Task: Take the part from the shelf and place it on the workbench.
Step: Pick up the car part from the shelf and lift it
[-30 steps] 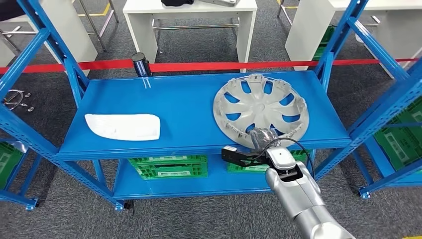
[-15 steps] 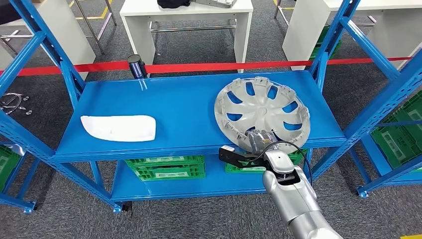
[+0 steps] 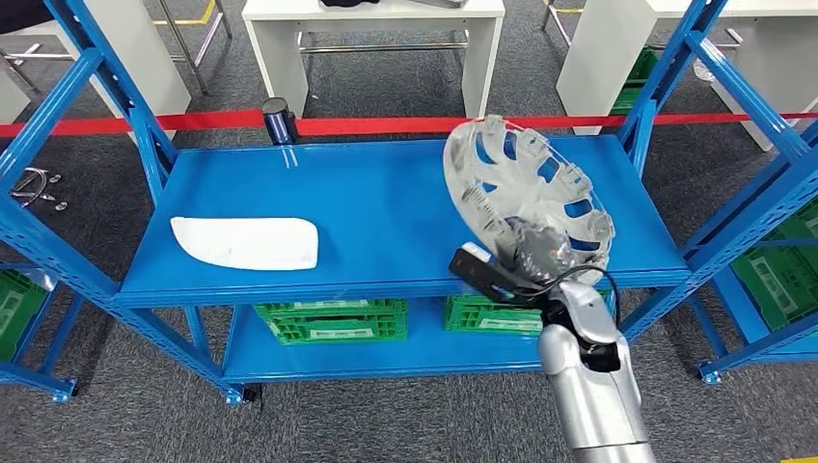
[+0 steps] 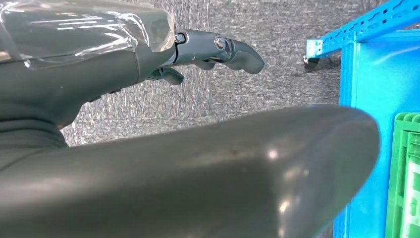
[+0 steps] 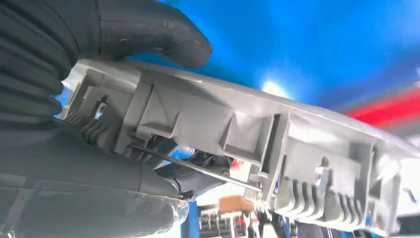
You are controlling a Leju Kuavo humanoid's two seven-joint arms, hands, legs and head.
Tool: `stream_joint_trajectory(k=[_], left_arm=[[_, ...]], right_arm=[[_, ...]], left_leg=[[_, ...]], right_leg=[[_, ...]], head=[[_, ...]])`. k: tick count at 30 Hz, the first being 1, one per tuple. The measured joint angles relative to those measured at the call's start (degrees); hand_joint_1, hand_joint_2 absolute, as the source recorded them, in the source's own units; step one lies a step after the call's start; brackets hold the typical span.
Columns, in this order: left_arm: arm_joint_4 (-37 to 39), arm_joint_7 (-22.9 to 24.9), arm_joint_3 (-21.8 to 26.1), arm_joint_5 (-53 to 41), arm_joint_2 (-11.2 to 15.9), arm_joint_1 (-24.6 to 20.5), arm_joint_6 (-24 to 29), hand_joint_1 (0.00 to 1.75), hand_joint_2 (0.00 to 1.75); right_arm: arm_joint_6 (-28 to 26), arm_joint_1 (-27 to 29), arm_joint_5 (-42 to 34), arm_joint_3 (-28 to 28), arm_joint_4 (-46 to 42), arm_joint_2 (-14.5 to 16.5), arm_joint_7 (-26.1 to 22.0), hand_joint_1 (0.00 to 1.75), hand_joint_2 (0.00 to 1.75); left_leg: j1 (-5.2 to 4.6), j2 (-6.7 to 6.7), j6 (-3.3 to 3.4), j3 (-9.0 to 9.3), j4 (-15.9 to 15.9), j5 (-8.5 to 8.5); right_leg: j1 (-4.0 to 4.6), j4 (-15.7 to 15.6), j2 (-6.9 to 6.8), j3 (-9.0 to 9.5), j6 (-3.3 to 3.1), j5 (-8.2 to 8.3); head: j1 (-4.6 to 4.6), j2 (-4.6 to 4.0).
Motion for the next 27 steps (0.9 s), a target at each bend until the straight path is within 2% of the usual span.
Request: stream_joint_trajectory(k=[3,5,6,8,9,10,11,12,14,15,16,19,20,21,23,24,25,26,27], left_arm=[[-0.2,-0.8,0.0,-0.6,0.0,0.0,0.7,0.00,0.00],[-0.2,-1.5,0.0,-0.5,-0.1,-0.1,0.8,0.00,0.00],[-0.2,-1.7,0.0,-0.5,0.0,-0.1,0.8,0.00,0.00],[-0.1,-1.8,-0.1,-0.5,0.0,-0.2,0.9,0.00,0.00],[0.0,-1.8,-0.1,-0.5,0.1,-0.2,0.9,0.00,0.00],[0.0,-1.8,-0.1,-0.5,0.1,-0.2,0.9,0.00,0.00],[0.1,-1.8,-0.1,-0.5,0.1,-0.2,0.9,0.00,0.00],[0.1,-1.8,-0.1,-0.5,0.1,-0.3,0.8,0.00,0.00],[-0.1,-1.8,0.0,-0.4,0.1,-0.3,0.6,0.00,0.00],[-0.4,-1.8,0.0,-0.4,0.1,-0.3,0.4,0.00,0.00],[-0.6,-1.7,0.0,-0.4,0.1,-0.3,0.2,0.00,0.00],[-1.4,-1.7,0.1,-0.3,-0.1,-0.4,-0.2,0.00,0.00],[-1.7,-1.7,0.1,-0.3,-0.2,-0.4,-0.3,0.00,0.00],[-1.9,-1.7,0.2,-0.2,-0.3,-0.4,-0.5,0.00,0.00],[-2.2,-1.6,0.4,-0.2,-0.6,-0.4,-0.9,0.00,0.00],[-2.3,-1.6,0.5,-0.2,-0.7,-0.4,-1.0,0.00,0.00],[-2.4,-1.6,0.7,-0.2,-0.8,-0.4,-1.1,0.00,0.00],[-2.4,-1.6,0.8,-0.2,-0.9,-0.4,-1.1,0.00,0.00],[-2.4,-1.6,0.9,-0.2,-1.0,-0.4,-1.2,0.00,0.00]], right_arm=[[-0.4,0.9,-3.2,-1.7,-5.4,0.9,-2.0,1.75,1.75],[-0.7,1.3,-6.5,-2.5,-8.6,1.5,-3.4,1.75,1.75],[-1.1,1.5,-9.1,-2.9,-10.0,1.8,-4.5,1.75,1.75],[-2.4,2.2,-15.9,-3.4,-12.6,2.3,-7.3,1.75,1.75],[-3.3,2.7,-19.3,-3.7,-13.9,2.5,-8.7,1.75,1.75],[-4.2,3.1,-21.9,-3.8,-15.1,2.7,-9.9,1.75,1.75],[-5.0,3.3,-23.8,-3.8,-16.3,2.7,-10.8,1.75,1.75],[-5.8,3.6,-25.2,-3.8,-17.5,2.8,-11.4,1.75,1.75],[-7.1,4.1,-27.8,-3.7,-19.8,2.7,-12.7,1.75,1.75],[-7.8,4.5,-29.4,-3.7,-20.9,2.7,-13.5,1.75,1.75],[-8.3,4.9,-31.0,-3.5,-22.0,2.6,-14.3,1.75,1.75],[-9.0,5.9,-37.2,-3.0,-25.0,2.2,-16.6,1.75,1.75],[-8.7,6.1,-39.9,-2.7,-25.9,1.9,-17.3,1.75,1.75],[-8.3,6.3,-42.9,-2.4,-26.8,1.5,-18.0,1.75,1.75],[-7.1,6.7,-48.7,-1.8,-28.1,0.7,-19.7,1.75,1.75],[-6.2,6.9,-51.4,-1.5,-28.6,0.3,-20.5,1.75,1.75],[-5.2,7.2,-54.0,-1.2,-29.2,-0.1,-21.2,1.75,1.75],[-4.0,7.4,-56.3,-0.8,-29.7,-0.6,-21.9,1.75,1.75],[-2.9,7.6,-58.3,-0.3,-30.4,-1.0,-22.4,1.75,1.75]], left_leg=[[-0.04,0.04,-0.62,-0.37,0.3,-0.26],[0.20,0.09,-1.32,-1.24,2.2,-1.61],[0.37,0.11,-1.71,-2.45,4.7,-3.07],[0.70,0.15,-2.31,-6.12,12.4,-6.44],[0.81,0.17,-2.48,-7.77,15.6,-7.38],[0.88,0.19,-2.53,-8.63,17.0,-7.29],[0.91,0.20,-2.46,-8.35,16.0,-6.06],[0.90,0.21,-2.25,-7.05,13.0,-4.08],[0.67,0.19,-1.52,-3.33,4.9,-0.47],[0.49,0.19,-1.19,-2.13,2.2,0.29],[0.32,0.19,-0.94,-1.58,0.8,0.42],[0.23,0.22,-0.32,-1.17,-0.1,0.67],[0.35,0.24,0.01,-0.89,-0.6,0.97],[0.48,0.26,0.31,-0.63,-1.0,1.26],[0.50,0.29,0.60,-0.63,-1.2,1.48],[0.45,0.29,0.62,-0.65,-1.2,1.49],[0.41,0.29,0.62,-0.66,-1.1,1.49],[0.41,0.29,0.59,-0.66,-1.0,1.46],[0.42,0.26,0.50,-0.66,-0.9,1.39]], right_leg=[[0.16,-0.9,0.10,0.39,-0.96,0.29],[-0.12,-1.1,0.15,0.54,-1.51,0.33],[-0.28,-1.1,0.17,0.63,-1.73,0.32],[-0.23,-1.1,0.18,0.66,-1.97,0.26],[-0.21,-1.1,0.20,0.67,-1.99,0.24],[-0.18,-1.1,0.24,0.72,-2.01,0.22],[-0.15,-1.1,0.32,0.80,-2.02,0.20],[-0.11,-1.1,0.41,0.91,-2.01,0.18],[0.09,-1.1,0.54,1.00,-1.94,0.14],[0.21,-1.1,0.56,0.89,-1.84,0.14],[0.29,-1.1,0.56,0.72,-1.68,0.16],[0.32,-1.0,0.52,0.37,-0.96,0.16],[0.35,-0.2,0.49,-0.05,-0.86,-0.41],[0.39,1.8,0.45,-0.99,-0.91,-1.49],[0.36,9.2,0.41,-4.42,-1.26,-4.73],[0.33,12.9,0.41,-6.13,-1.25,-5.98],[0.28,15.1,0.41,-7.12,-1.03,-6.48],[0.19,14.9,0.40,-7.01,-0.60,-6.05],[0.04,12.4,0.37,-5.76,-0.06,-4.85]], head=[[-0.02,0.00],[-0.13,0.00],[-0.23,0.00],[-0.40,0.00],[-0.40,0.00],[-0.40,0.00],[-0.41,0.00],[-0.42,0.00],[-0.40,0.00],[-0.39,0.00],[-0.38,0.00],[-0.37,0.00],[-0.29,0.00],[-0.21,0.00],[-0.07,0.00],[-0.05,0.00],[-0.04,0.00],[-0.03,0.00],[-0.03,0.00]])
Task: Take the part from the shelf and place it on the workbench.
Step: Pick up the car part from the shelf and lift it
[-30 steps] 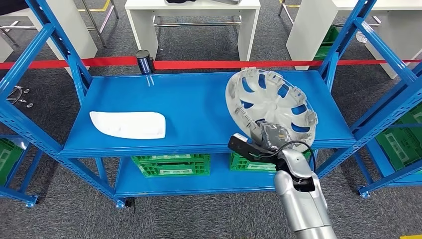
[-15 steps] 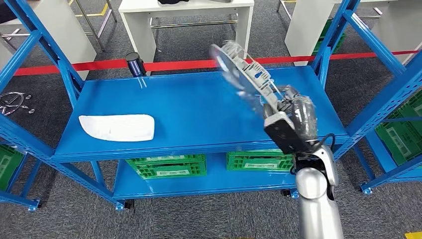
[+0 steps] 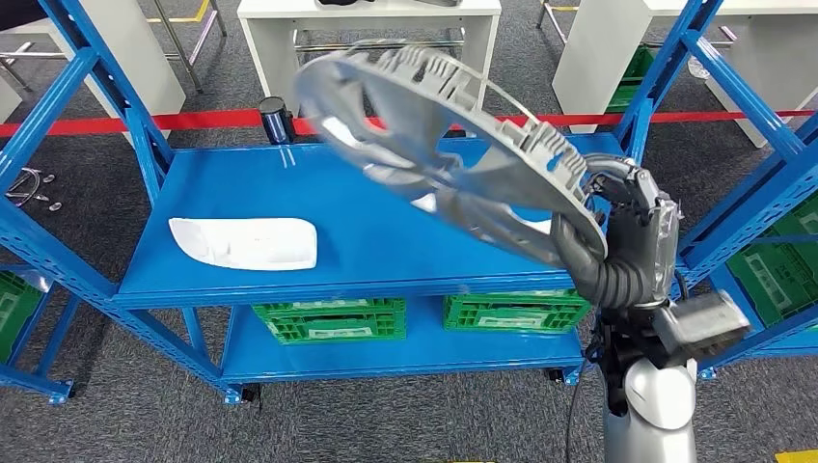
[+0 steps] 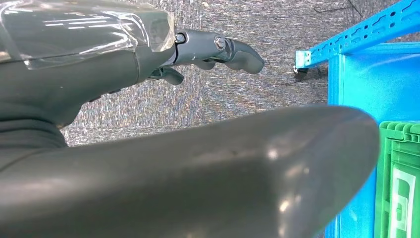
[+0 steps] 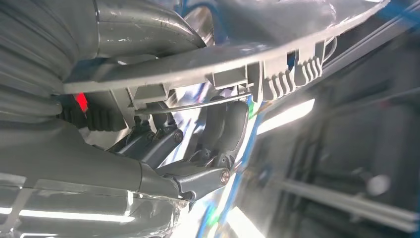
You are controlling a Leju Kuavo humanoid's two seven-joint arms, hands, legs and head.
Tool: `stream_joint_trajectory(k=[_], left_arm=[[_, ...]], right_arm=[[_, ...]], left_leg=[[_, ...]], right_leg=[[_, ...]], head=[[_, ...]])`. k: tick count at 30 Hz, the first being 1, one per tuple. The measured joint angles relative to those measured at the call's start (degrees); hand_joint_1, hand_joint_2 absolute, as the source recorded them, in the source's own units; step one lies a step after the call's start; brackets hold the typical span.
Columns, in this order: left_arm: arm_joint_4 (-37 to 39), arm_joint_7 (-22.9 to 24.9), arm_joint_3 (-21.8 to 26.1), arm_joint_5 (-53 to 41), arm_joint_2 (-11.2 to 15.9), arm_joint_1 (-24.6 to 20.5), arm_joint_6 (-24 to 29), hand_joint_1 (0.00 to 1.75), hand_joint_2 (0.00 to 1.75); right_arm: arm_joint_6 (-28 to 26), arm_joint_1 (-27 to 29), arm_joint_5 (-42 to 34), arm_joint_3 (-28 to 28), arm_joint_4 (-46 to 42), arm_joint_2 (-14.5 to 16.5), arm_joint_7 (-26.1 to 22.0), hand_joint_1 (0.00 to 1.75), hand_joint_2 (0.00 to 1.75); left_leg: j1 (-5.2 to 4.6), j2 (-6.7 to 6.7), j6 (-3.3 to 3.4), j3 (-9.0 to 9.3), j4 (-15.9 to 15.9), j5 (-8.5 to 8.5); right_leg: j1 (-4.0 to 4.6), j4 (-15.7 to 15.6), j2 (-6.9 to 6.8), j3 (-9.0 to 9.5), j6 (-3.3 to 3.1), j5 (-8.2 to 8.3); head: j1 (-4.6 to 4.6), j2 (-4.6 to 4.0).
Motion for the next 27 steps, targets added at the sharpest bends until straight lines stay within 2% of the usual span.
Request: stream_joint_trajectory(k=[1,2,3,4,6,8,10,12,13,14,15,17,18,19,21,23,24,25,27], left_arm=[[0.0,0.0,0.1,0.0,-0.1,0.0,0.0,0.00,0.00],[-0.1,0.0,0.2,0.0,-0.2,0.0,0.0,0.00,0.00],[-0.3,0.0,0.3,0.0,-0.2,0.0,0.0,0.00,0.00],[-0.5,0.0,0.4,0.0,-0.3,0.0,-0.1,0.00,0.00],[-0.8,-0.1,0.5,0.0,-0.3,0.0,-0.5,0.00,0.00],[-0.9,-0.3,0.6,0.2,-0.4,0.0,-1.2,0.00,0.00],[-0.9,-1.0,0.7,0.4,-0.4,0.0,-1.8,0.00,0.00],[-0.9,-1.6,0.7,0.5,-0.4,0.0,-2.1,0.00,0.00],[-0.9,-1.8,0.7,0.5,-0.4,0.0,-2.1,0.00,0.00],[-0.9,-1.8,0.8,0.5,-0.4,0.0,-2.2,0.00,0.00],[-0.9,-1.8,0.8,0.4,-0.4,0.0,-2.2,0.00,0.00],[-0.9,-1.8,0.9,0.3,-0.4,0.0,-2.3,0.00,0.00],[-1.0,-1.7,0.9,0.2,-0.4,0.0,-2.4,0.00,0.00],[-1.1,-1.7,1.0,0.1,-0.4,-0.1,-2.5,0.00,0.00],[-1.2,-1.5,1.2,0.0,-0.5,-0.1,-2.6,0.00,0.00],[-1.3,-1.3,1.5,-0.2,-0.6,-0.1,-2.6,0.00,0.00],[-1.4,-1.2,1.5,-0.3,-0.6,-0.1,-2.6,0.00,0.00],[-1.4,-1.1,1.6,-0.3,-0.7,-0.2,-2.5,0.00,0.00],[-1.4,-0.8,1.6,-0.3,-0.8,-0.3,-2.4,0.00,0.00]], right_arm=[[1.0,0.1,-1.7,0.5,-0.7,-0.4,-0.3,1.75,1.75],[2.0,0.1,-3.2,1.0,-1.4,-0.7,-0.4,1.75,1.75],[3.0,0.1,-4.7,1.5,-2.1,-1.0,-0.5,1.75,1.75],[4.1,0.1,-6.6,2.0,-2.8,-1.3,-0.7,1.75,1.75],[6.8,0.1,-11.1,2.9,-4.1,-1.9,-1.2,1.75,1.75],[9.7,0.1,-15.6,3.7,-5.5,-2.6,-1.9,1.75,1.75],[12.3,0.0,-19.2,4.5,-7.0,-3.2,-2.4,1.75,1.75],[14.5,0.0,-21.7,5.1,-8.1,-3.9,-2.5,1.75,1.75],[15.3,0.0,-22.5,5.4,-8.5,-4.2,-2.4,1.75,1.75],[16.1,0.0,-23.0,5.7,-9.0,-4.5,-2.3,1.75,1.75],[16.9,-0.1,-23.4,6.1,-9.4,-4.8,-2.1,1.75,1.75],[18.2,-0.6,-24.1,6.9,-10.5,-5.5,-1.5,1.75,1.75],[18.7,-1.0,-24.4,7.3,-10.9,-5.8,-1.2,1.75,1.75],[19.0,-1.4,-24.5,7.7,-11.3,-6.1,-1.0,1.75,1.75],[19.5,-2.0,-24.8,8.4,-11.7,-6.8,-0.8,1.75,1.75],[19.6,-2.6,-25.1,9.1,-11.9,-7.8,-0.9,1.75,1.75],[19.6,-3.0,-25.3,9.3,-12.0,-8.4,-1.0,1.75,1.75],[19.6,-3.4,-25.6,9.5,-12.0,-8.9,-1.1,1.75,1.75],[19.6,-3.7,-26.8,9.7,-12.0,-9.8,-1.6,1.75,1.75]], left_leg=[[0.01,-0.04,-0.18,-0.02,0.3,-0.14],[-0.09,-0.09,-0.47,-0.14,0.6,-0.38],[-0.19,-0.15,-0.76,-0.29,1.0,-0.61],[-0.28,-0.19,-1.03,-0.46,1.4,-0.78],[-0.21,-0.22,-1.41,-0.66,1.6,-0.86],[0.04,-0.18,-1.95,-1.20,2.5,-1.63],[0.28,-0.12,-2.57,-3.36,7.3,-4.52],[0.43,-0.06,-2.91,-6.76,14.9,-7.97],[0.46,-0.04,-2.94,-7.94,17.5,-8.74],[0.46,-0.03,-2.86,-8.19,18.2,-8.52],[0.44,-0.04,-2.66,-7.24,16.4,-7.28],[0.21,-0.09,-1.82,-3.01,8.5,-3.88],[0.03,-0.09,-1.40,-1.12,5.0,-2.71],[-0.18,-0.10,-1.07,0.01,2.9,-2.16],[-0.48,-0.07,-0.74,0.31,2.0,-1.91],[-0.30,0.08,-0.32,0.36,1.2,-1.07],[-0.18,0.18,-0.04,0.28,0.8,-0.54],[-0.07,0.29,0.20,0.10,0.4,-0.01],[-0.18,0.35,0.52,-0.90,0.3,0.78]], right_leg=[[-0.20,-4.1,-0.09,2.10,0.57,1.58],[-0.30,-8.0,-0.15,4.16,0.81,2.84],[-0.35,-11.0,-0.16,5.70,0.71,3.73],[-0.29,-12.5,-0.14,6.52,0.36,4.12],[-0.12,-12.8,-0.01,6.57,-0.63,4.24],[-0.28,-12.9,0.01,6.62,-1.24,4.36],[-0.45,-13.0,-0.01,6.69,-1.66,4.41],[-0.33,-12.9,-0.03,6.67,-1.85,4.39],[-0.25,-12.9,-0.03,6.67,-1.88,4.43],[-0.18,-12.9,-0.03,6.69,-1.91,4.47],[-0.09,-12.9,0.00,6.74,-1.93,4.52],[0.06,-12.9,0.11,6.85,-1.91,4.58],[0.21,-12.9,0.15,6.84,-1.82,4.63],[0.29,-12.9,0.15,6.77,-1.67,4.71],[0.35,-12.9,0.09,6.57,-1.15,5.03],[0.33,-12.6,0.00,6.21,-0.66,4.77],[0.36,-11.5,-0.03,5.65,-0.66,3.78],[0.37,-9.3,-0.06,4.69,-0.85,2.11],[0.32,-2.3,-0.07,2.12,-1.32,-2.06]], head=[[0.01,0.00],[0.01,0.00],[-0.02,0.00],[-0.03,0.00],[-0.07,0.00],[-0.10,0.00],[-0.20,0.00],[-0.24,0.00],[-0.25,0.00],[-0.25,0.00],[-0.25,0.00],[-0.24,0.00],[-0.21,0.00],[-0.21,0.00],[-0.21,0.00],[-0.19,0.00],[-0.10,0.00],[-0.01,0.00],[0.16,0.00]])
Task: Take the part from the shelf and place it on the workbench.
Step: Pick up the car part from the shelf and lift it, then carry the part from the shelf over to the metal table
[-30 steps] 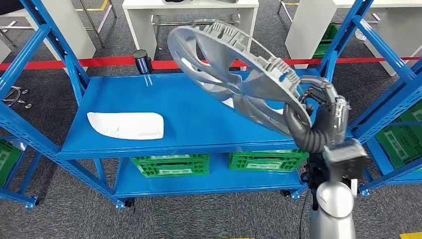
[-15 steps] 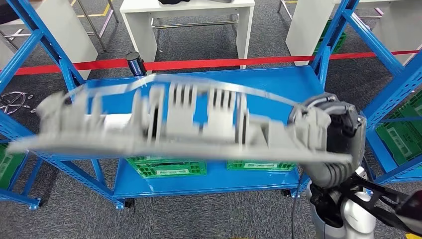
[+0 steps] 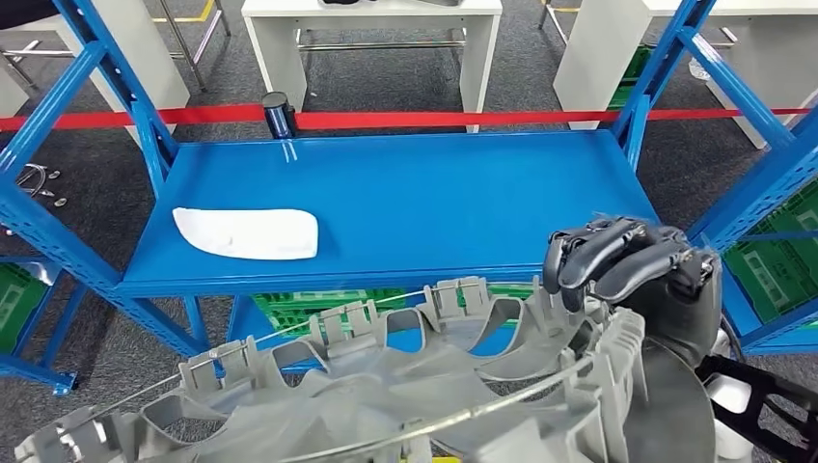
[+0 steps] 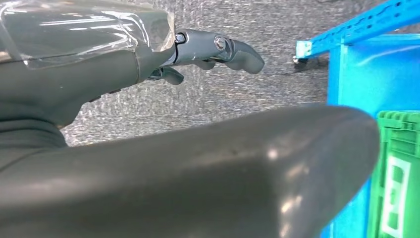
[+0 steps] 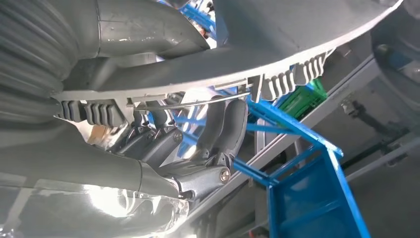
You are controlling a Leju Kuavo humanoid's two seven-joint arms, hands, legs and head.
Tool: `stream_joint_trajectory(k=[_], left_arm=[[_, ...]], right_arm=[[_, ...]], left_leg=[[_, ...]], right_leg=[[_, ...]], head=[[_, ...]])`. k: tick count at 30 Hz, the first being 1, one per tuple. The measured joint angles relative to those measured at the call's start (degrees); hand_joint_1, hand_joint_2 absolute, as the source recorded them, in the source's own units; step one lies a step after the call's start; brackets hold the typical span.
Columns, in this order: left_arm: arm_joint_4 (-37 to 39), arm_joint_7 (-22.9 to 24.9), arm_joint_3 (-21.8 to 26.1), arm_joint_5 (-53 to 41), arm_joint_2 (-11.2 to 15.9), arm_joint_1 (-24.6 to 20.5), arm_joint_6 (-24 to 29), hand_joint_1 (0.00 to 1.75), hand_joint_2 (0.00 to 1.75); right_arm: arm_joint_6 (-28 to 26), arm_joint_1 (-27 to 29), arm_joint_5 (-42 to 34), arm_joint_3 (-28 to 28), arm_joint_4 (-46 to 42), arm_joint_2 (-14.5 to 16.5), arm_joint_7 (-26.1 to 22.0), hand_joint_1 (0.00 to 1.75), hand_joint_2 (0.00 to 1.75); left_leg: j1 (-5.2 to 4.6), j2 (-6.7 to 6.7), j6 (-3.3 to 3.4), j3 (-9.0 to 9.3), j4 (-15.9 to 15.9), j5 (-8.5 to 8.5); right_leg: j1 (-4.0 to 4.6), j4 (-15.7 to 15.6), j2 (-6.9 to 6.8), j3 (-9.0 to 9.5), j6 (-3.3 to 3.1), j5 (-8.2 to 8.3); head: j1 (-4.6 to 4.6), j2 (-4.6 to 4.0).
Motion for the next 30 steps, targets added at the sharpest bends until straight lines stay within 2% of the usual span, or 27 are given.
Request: stream_joint_trajectory(k=[1,2,3,4,5,6,7,8,10,11,12,13,15,16,17,18,19,20,21,22,23,24,26,27,28,30], left_arm=[[0.0,0.3,0.0,0.1,0.0,0.0,0.1,0.00,0.00],[0.0,0.6,0.0,0.2,-0.1,0.0,0.2,0.00,0.00],[0.0,0.9,0.0,0.4,-0.1,0.0,0.3,0.00,0.00],[0.0,1.3,0.0,0.6,-0.2,0.0,0.3,0.00,0.00],[0.0,1.6,0.0,0.7,-0.2,0.0,0.3,0.00,0.00],[0.0,1.8,0.0,0.8,-0.2,0.1,0.3,0.00,0.00],[0.0,2.0,0.0,0.9,-0.2,0.1,0.3,0.00,0.00],[0.0,2.2,0.0,1.0,-0.2,0.2,0.4,0.00,0.00],[0.0,2.3,0.0,1.0,-0.2,0.3,0.4,0.00,0.00],[-0.1,2.3,0.0,1.0,-0.2,0.4,0.4,0.00,0.00],[-0.1,2.3,0.0,1.0,-0.2,0.4,0.4,0.00,0.00],[-0.1,2.3,0.1,1.0,-0.2,0.5,0.5,0.00,0.00],[-0.1,2.3,0.0,1.0,-0.2,0.5,0.5,0.00,0.00],[-0.1,2.3,0.0,1.0,-0.2,0.5,0.5,0.00,0.00],[-0.1,2.3,0.0,1.0,-0.2,0.5,0.5,0.00,0.00],[-0.1,2.3,0.0,1.0,-0.2,0.5,0.5,0.00,0.00],[-0.1,2.3,0.0,1.0,-0.2,0.5,0.5,0.00,0.00],[-0.1,2.3,0.0,1.0,-0.2,0.5,0.5,0.00,0.00],[-0.2,2.3,0.0,1.0,-0.2,0.5,0.5,0.00,0.00],[-0.2,2.3,0.0,1.0,-0.1,0.4,0.5,0.00,0.00],[-0.3,2.3,0.0,1.0,-0.1,0.4,0.5,0.00,0.00],[-0.4,2.4,0.0,1.0,-0.1,0.4,0.5,0.00,0.00],[-0.5,2.7,0.0,1.2,-0.1,0.4,0.4,0.00,0.00],[-0.6,3.0,0.0,1.5,-0.1,0.4,0.3,0.00,0.00],[-0.7,3.5,-0.1,1.7,-0.1,0.5,0.2,0.00,0.00],[-0.9,4.7,-0.2,2.2,-0.2,0.7,-0.1,0.00,0.00]], right_arm=[[0.1,0.0,-1.0,0.1,0.0,-0.3,-0.4,1.75,1.75],[0.4,0.1,-2.1,0.1,0.0,-0.6,-0.8,1.75,1.75],[0.8,0.2,-3.2,0.1,0.1,-0.8,-1.2,1.75,1.75],[1.2,0.3,-4.0,0.0,0.1,-1.0,-1.6,1.75,1.75],[1.7,0.4,-4.5,0.0,0.1,-1.2,-2.0,1.75,1.75],[2.1,0.5,-4.8,-0.1,0.1,-1.3,-2.3,1.75,1.75],[2.4,0.6,-4.9,-0.2,0.1,-1.5,-2.5,1.75,1.75],[2.6,0.7,-4.9,-0.3,0.2,-1.6,-2.7,1.75,1.75],[2.7,0.9,-5.0,-0.4,0.2,-1.7,-2.7,1.75,1.75],[2.8,0.9,-5.0,-0.4,0.2,-1.8,-2.8,1.75,1.75],[2.8,0.9,-5.1,-0.4,0.2,-1.8,-2.8,1.75,1.75],[2.8,0.9,-5.1,-0.4,0.2,-1.8,-2.8,1.75,1.75],[2.9,1.0,-5.2,-0.4,0.2,-1.8,-2.8,1.75,1.75],[2.9,1.1,-5.2,-0.4,0.2,-1.8,-2.8,1.75,1.75],[2.9,1.1,-5.2,-0.4,0.2,-1.9,-2.8,1.75,1.75],[2.9,1.2,-5.2,-0.4,0.3,-1.9,-2.8,1.75,1.75],[2.9,1.2,-5.2,-0.4,0.3,-1.9,-2.8,1.75,1.75],[2.9,1.2,-5.2,-0.4,0.2,-1.9,-2.8,1.75,1.75],[2.9,1.2,-5.3,-0.4,0.2,-1.9,-2.8,1.75,1.75],[2.9,1.2,-5.3,-0.4,0.2,-1.9,-2.8,1.75,1.75],[2.9,1.2,-5.3,-0.4,0.2,-1.9,-2.8,1.75,1.75],[2.9,1.2,-5.2,-0.4,0.2,-1.9,-2.8,1.75,1.75],[3.2,1.2,-5.3,-0.5,0.3,-2.0,-2.6,1.75,1.75],[3.5,1.1,-5.3,-0.6,0.3,-2.1,-2.4,1.75,1.75],[3.8,1.1,-5.6,-0.7,0.3,-2.3,-2.1,1.75,1.75],[4.7,1.3,-6.7,-0.9,0.4,-2.8,-1.6,1.75,1.75]], left_leg=[[-0.03,0.00,0.02,-0.57,0.0,0.42],[-0.04,0.00,-0.01,-1.15,0.1,0.84],[-0.03,0.00,-0.10,-1.70,0.1,1.25],[-0.01,-0.02,-0.24,-2.20,0.2,1.64],[0.01,-0.05,-0.45,-2.68,0.4,1.98],[-0.06,-0.09,-0.71,-3.13,0.6,2.27],[-0.14,-0.12,-1.01,-3.46,0.9,2.56],[-0.21,-0.16,-1.33,-3.69,1.1,2.87],[-0.14,-0.25,-1.95,-3.92,1.3,3.48],[0.01,-0.28,-2.28,-4.15,1.6,3.09],[0.16,-0.30,-2.62,-4.56,2.6,1.70],[0.31,-0.30,-2.95,-5.25,4.7,-0.62],[0.52,-0.29,-3.50,-7.06,11.7,-6.31],[0.58,-0.29,-3.63,-7.69,15.2,-8.02],[0.60,-0.29,-3.64,-7.62,17.3,-8.52],[0.59,-0.30,-3.49,-6.61,17.4,-7.95],[0.52,-0.32,-3.13,-4.49,15.3,-6.66],[0.36,-0.36,-2.54,-1.53,11.6,-5.45],[0.17,-0.36,-1.83,1.58,7.2,-5.13],[-0.08,-0.37,-1.34,3.97,3.7,-5.10],[-0.38,-0.37,-0.93,5.37,1.4,-5.36],[-0.63,-0.33,-0.68,5.79,0.4,-5.54],[-0.86,-0.16,-0.22,5.38,-0.5,-4.22],[-0.77,-0.01,0.10,5.11,-1.1,-3.34],[-0.62,0.15,0.35,4.64,-1.7,-2.39],[-0.48,0.30,0.62,3.16,-2.0,-0.77]], right_leg=[[-0.03,3.1,0.00,-0.82,0.05,-1.35],[-0.07,4.5,0.00,-0.78,0.34,-1.82],[-0.15,3.7,-0.01,0.34,0.84,-1.31],[-0.28,0.7,-0.04,2.54,1.42,-0.18],[-0.42,-3.5,-0.10,5.36,1.84,0.75],[-0.42,-7.3,-0.06,7.91,1.89,1.48],[-0.40,-10.0,-0.02,9.62,1.72,1.84],[-0.29,-11.4,0.06,10.30,1.35,1.85],[-0.18,-11.3,0.14,9.73,0.49,2.33],[-0.23,-11.3,0.08,9.36,0.03,2.68],[-0.33,-11.3,0.00,9.00,-0.51,3.13],[-0.45,-11.4,-0.09,8.51,-0.94,3.66],[-0.35,-11.3,-0.18,7.43,-1.34,4.75],[-0.26,-11.2,-0.19,6.78,-1.33,5.32],[-0.16,-11.2,-0.18,6.11,-1.30,5.87],[-0.03,-11.1,-0.17,5.41,-1.25,6.39],[0.15,-11.1,-0.15,4.76,-1.20,6.89],[0.30,-11.1,-0.13,4.27,-1.17,7.33],[0.49,-11.1,-0.13,3.87,-1.06,7.77],[0.51,-11.1,-0.17,3.62,-0.82,8.19],[0.38,-11.2,-0.24,3.50,-0.53,8.57],[0.22,-11.3,-0.32,3.40,-0.11,8.98],[0.02,-11.4,-0.37,3.19,0.49,9.57],[0.06,-10.8,-0.34,2.72,0.52,8.91],[0.11,-9.3,-0.31,1.97,0.32,7.34],[-0.04,-3.2,-0.28,-0.09,-0.18,2.35]], head=[[-0.01,0.00],[0.03,0.00],[0.10,0.00],[0.18,0.00],[0.28,0.00],[0.29,0.00],[0.30,0.00],[0.31,0.00],[0.35,0.00],[0.34,0.00],[0.28,0.00],[0.20,0.00],[0.06,0.00],[0.04,0.00],[0.04,0.00],[0.03,0.00],[0.03,0.00],[0.03,0.00],[0.06,0.00],[0.08,0.00],[0.08,0.00],[0.05,0.00],[-0.04,0.00],[-0.01,0.00],[0.06,0.00],[0.17,0.00]])
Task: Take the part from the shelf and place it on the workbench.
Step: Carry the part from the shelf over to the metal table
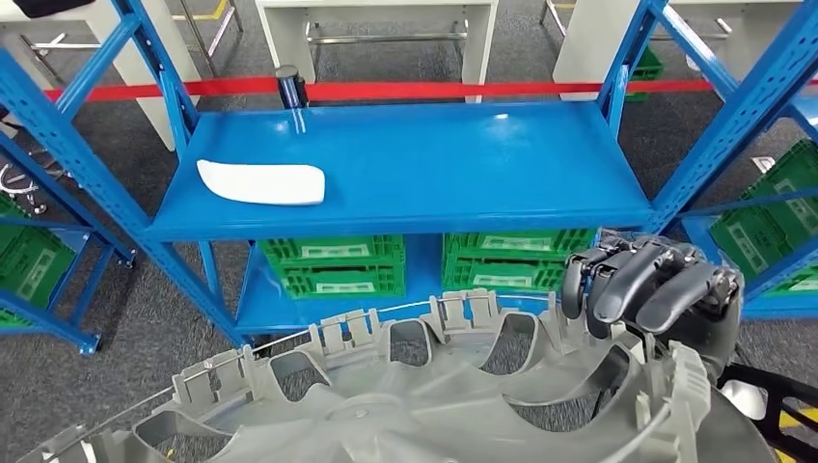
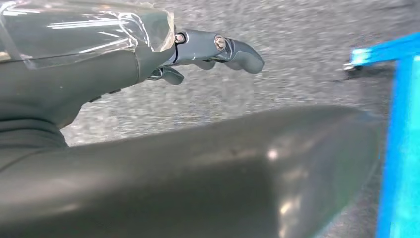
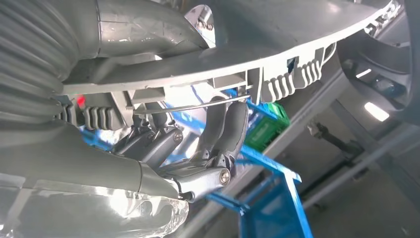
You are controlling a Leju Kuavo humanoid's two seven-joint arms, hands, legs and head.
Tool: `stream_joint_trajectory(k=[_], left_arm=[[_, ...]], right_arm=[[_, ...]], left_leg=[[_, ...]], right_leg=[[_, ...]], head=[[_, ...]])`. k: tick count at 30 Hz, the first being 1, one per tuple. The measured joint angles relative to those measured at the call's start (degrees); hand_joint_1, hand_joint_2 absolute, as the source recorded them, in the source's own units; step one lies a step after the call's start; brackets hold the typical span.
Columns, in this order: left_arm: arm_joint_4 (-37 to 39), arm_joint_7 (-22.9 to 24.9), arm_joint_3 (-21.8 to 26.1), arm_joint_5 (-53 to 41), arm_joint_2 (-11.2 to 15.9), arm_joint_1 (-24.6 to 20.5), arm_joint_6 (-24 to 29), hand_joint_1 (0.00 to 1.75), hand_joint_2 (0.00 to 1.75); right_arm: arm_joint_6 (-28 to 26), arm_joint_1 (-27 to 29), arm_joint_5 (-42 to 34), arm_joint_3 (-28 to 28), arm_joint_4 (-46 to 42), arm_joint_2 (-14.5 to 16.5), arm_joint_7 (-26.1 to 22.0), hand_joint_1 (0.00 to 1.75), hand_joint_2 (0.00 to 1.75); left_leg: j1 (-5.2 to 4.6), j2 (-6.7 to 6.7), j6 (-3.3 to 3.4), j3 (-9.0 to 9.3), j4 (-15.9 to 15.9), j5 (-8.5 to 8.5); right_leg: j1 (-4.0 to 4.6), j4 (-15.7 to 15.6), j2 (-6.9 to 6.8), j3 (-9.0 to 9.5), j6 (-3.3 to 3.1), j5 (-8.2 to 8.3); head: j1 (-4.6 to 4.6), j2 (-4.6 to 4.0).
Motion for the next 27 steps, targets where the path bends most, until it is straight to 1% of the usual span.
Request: stream_joint_trajectory(k=[1,2,3,4,5,6,7,9,10,11,12,13,14,15,16,17,18,19,20,21,22,23,24,25,26,27], left_arm=[[-0.1,0.8,-0.2,0.2,0.0,0.2,-0.1,0.00,0.00],[-0.2,1.4,-0.4,0.4,-0.1,0.5,-0.2,0.00,0.00],[-0.3,1.7,-0.5,0.5,-0.1,0.6,-0.3,0.00,0.00],[-0.3,2.0,-0.6,0.6,-0.1,0.7,-0.3,0.00,0.00],[-0.3,2.0,-0.6,0.6,-0.1,0.7,-0.3,0.00,0.00],[-0.4,2.3,-0.8,0.7,-0.1,0.9,-0.3,0.00,0.00],[-0.4,2.9,-1.0,1.1,-0.1,1.2,-0.1,0.00,0.00],[-0.8,5.0,-2.4,3.0,-0.1,2.3,0.5,0.00,0.00],[-1.0,6.1,-3.3,4.5,-0.1,3.0,0.9,0.00,0.00],[-1.4,7.3,-4.3,6.4,-0.1,3.7,1.4,0.00,0.00],[-1.8,8.5,-5.2,8.3,-0.1,4.4,1.8,0.00,0.00],[-2.3,9.8,-6.4,10.7,-0.2,5.2,2.2,0.00,0.00],[-2.9,11.1,-7.7,13.1,-0.2,6.1,2.6,0.00,0.00],[-3.6,12.3,-9.1,15.2,-0.2,7.0,3.1,0.00,0.00],[-4.3,13.3,-10.6,17.0,-0.2,7.7,3.4,0.00,0.00],[-4.9,14.0,-11.8,18.2,-0.2,8.3,3.7,0.00,0.00],[-5.5,14.5,-12.9,19.1,-0.2,8.7,3.9,0.00,0.00],[-6.0,14.9,-13.9,19.6,-0.2,9.0,4.0,0.00,0.00],[-6.4,15.2,-14.8,20.0,-0.2,9.3,4.2,0.00,0.00],[-6.9,15.4,-15.5,20.2,-0.2,9.5,4.2,0.00,0.00],[-7.3,15.5,-16.1,20.3,-0.2,9.7,4.2,0.00,0.00],[-7.8,15.5,-16.5,20.3,-0.2,9.7,4.0,0.00,0.00],[-8.2,15.5,-16.8,20.3,-0.2,9.6,3.9,0.00,0.00],[-8.7,15.4,-17.1,20.3,-0.2,9.6,3.7,0.00,0.00],[-9.0,15.3,-17.2,20.2,-0.1,9.5,3.5,0.00,0.00],[-9.3,15.1,-17.3,20.1,-0.1,9.6,3.3,0.00,0.00]], right_arm=[[0.6,0.3,-0.7,-0.2,0.1,-0.3,0.2,1.75,1.75],[1.1,0.5,-1.3,-0.3,0.2,-0.6,0.3,1.75,1.75],[1.4,0.7,-1.6,-0.5,0.2,-0.8,0.3,1.75,1.75],[1.5,0.8,-1.7,-0.6,0.2,-0.9,0.3,1.75,1.75],[1.6,0.9,-1.8,-0.6,0.2,-0.9,0.3,1.75,1.75],[1.8,1.1,-1.9,-0.7,0.2,-1.0,0.3,1.75,1.75],[2.2,1.4,-2.1,-0.9,0.2,-1.1,0.3,1.75,1.75],[3.3,2.6,-2.3,-1.8,0.2,-1.4,0.6,1.75,1.75],[3.8,3.2,-2.4,-2.2,0.2,-1.5,1.0,1.75,1.75],[4.1,3.6,-2.4,-2.5,0.1,-1.5,1.4,1.75,1.75],[4.3,4.0,-2.5,-2.8,0.1,-1.4,1.9,1.75,1.75],[4.4,4.3,-2.7,-3.0,0.0,-1.2,2.4,1.75,1.75],[4.6,4.6,-2.9,-3.3,-0.1,-1.0,2.9,1.75,1.75],[4.8,4.9,-3.0,-3.5,-0.3,-0.7,3.4,1.75,1.75],[4.9,5.3,-3.0,-3.7,-0.5,-0.4,3.9,1.75,1.75],[5.1,5.7,-3.1,-3.9,-0.7,-0.1,4.3,1.75,1.75],[5.3,6.0,-3.1,-4.1,-0.8,0.2,4.5,1.75,1.75],[5.5,6.3,-3.0,-4.4,-0.8,0.5,4.7,1.75,1.75],[5.7,6.5,-2.9,-4.6,-0.9,0.8,4.8,1.75,1.75],[5.9,6.7,-2.6,-4.8,-0.9,1.1,4.9,1.75,1.75],[6.0,6.7,-2.0,-4.9,-0.9,1.3,4.9,1.75,1.75],[6.2,6.7,-1.1,-5.1,-1.1,1.5,4.8,1.75,1.75],[6.3,6.7,0.0,-5.2,-1.2,1.5,4.6,1.75,1.75],[6.5,6.7,1.1,-5.4,-1.3,1.6,4.3,1.75,1.75],[6.6,6.7,1.9,-5.4,-1.3,1.6,4.0,1.75,1.75],[6.7,6.7,2.4,-5.5,-1.3,1.6,3.8,1.75,1.75]], left_leg=[[0.01,0.03,-0.05,-0.97,0.1,0.69],[0.01,0.04,-0.11,-1.69,0.2,1.20],[0.02,0.05,-0.16,-2.18,0.2,1.52],[0.03,0.06,-0.20,-2.42,0.3,1.68],[0.03,0.06,-0.21,-2.48,0.3,1.72],[0.08,0.08,-0.31,-3.00,0.4,2.00],[0.20,0.09,-0.57,-4.04,0.9,2.45],[0.35,0.05,-1.53,-6.83,2.8,3.63],[0.45,0.00,-2.04,-7.77,3.7,4.14],[0.51,-0.05,-2.46,-8.21,4.1,4.56],[0.72,-0.08,-2.77,-8.33,4.3,4.70],[0.93,-0.15,-3.10,-8.57,4.7,3.86],[1.07,-0.21,-3.43,-8.97,6.1,1.84],[1.18,-0.26,-3.73,-9.55,8.6,-1.15],[1.19,-0.30,-3.98,-10.23,12.0,-4.54],[1.19,-0.30,-4.13,-10.78,15.7,-7.13],[1.19,-0.31,-4.17,-10.96,18.8,-8.42],[1.19,-0.31,-4.09,-10.47,20.4,-8.34],[1.18,-0.30,-3.91,-9.10,20.3,-7.26],[1.13,-0.20,-3.64,-6.70,18.1,-5.81],[0.98,0.37,-3.26,-3.44,14.3,-4.99],[0.68,1.16,-2.85,-0.04,9.6,-5.09],[0.36,1.80,-2.49,2.52,5.9,-5.60],[-0.03,2.22,-2.12,3.91,3.4,-6.29],[-0.37,2.11,-1.77,4.16,2.3,-6.45],[-0.55,1.73,-1.38,3.71,2.0,-5.80]], right_leg=[[-0.14,3.5,0.00,-0.78,0.08,-1.86],[-0.25,6.2,0.00,-1.26,0.26,-2.92],[-0.31,7.7,0.00,-1.48,0.48,-3.30],[-0.35,8.3,-0.01,-1.49,0.64,-3.28],[-0.37,8.4,-0.01,-1.46,0.69,-3.23],[-0.50,7.9,-0.01,-0.78,1.16,-2.50],[-0.74,5.6,-0.02,1.34,1.95,-1.23],[-0.98,-2.4,0.08,7.28,2.61,-0.35],[-0.89,-5.8,0.14,9.47,2.35,-0.57],[-0.71,-7.3,0.20,10.17,1.62,-1.23],[-0.72,-7.3,0.15,9.81,1.10,-0.93],[-0.69,-7.3,0.10,9.42,0.55,-0.43],[-0.75,-7.3,0.05,8.88,0.04,0.18],[-0.78,-7.3,0.00,8.22,-0.33,0.86],[-0.72,-7.3,0.01,7.46,-0.50,1.54],[-0.65,-7.2,0.00,6.72,-0.56,2.23],[-0.57,-7.2,-0.02,5.94,-0.52,2.92],[-0.48,-7.2,-0.03,5.12,-0.46,3.61],[-0.39,-7.1,-0.13,4.34,-0.40,4.27],[-0.29,-7.1,-0.30,3.57,-0.37,4.90],[-0.20,-7.1,-0.49,3.02,-0.33,5.47],[-0.11,-7.1,-0.73,2.69,-0.18,5.96],[-0.11,-7.2,-1.05,2.55,0.12,6.42],[-0.21,-7.3,-1.41,2.53,0.49,6.83],[-0.32,-7.4,-1.81,2.52,0.94,7.27],[-0.38,-7.7,-2.19,2.49,1.35,7.77]], head=[[0.01,0.00],[0.02,0.00],[0.02,0.00],[0.03,0.00],[0.02,0.00],[0.02,0.00],[0.01,0.00],[-0.17,0.01],[-0.28,0.01],[-0.36,0.02],[-0.36,0.02],[-0.40,0.02],[-0.43,0.02],[-0.48,0.02],[-0.53,0.02],[-0.53,0.02],[-0.53,0.02],[-0.53,0.02],[-0.53,0.02],[-0.54,0.02],[-0.55,0.02],[-0.52,0.02],[-0.51,0.02],[-0.54,0.02],[-0.57,0.02],[-0.62,0.02]])
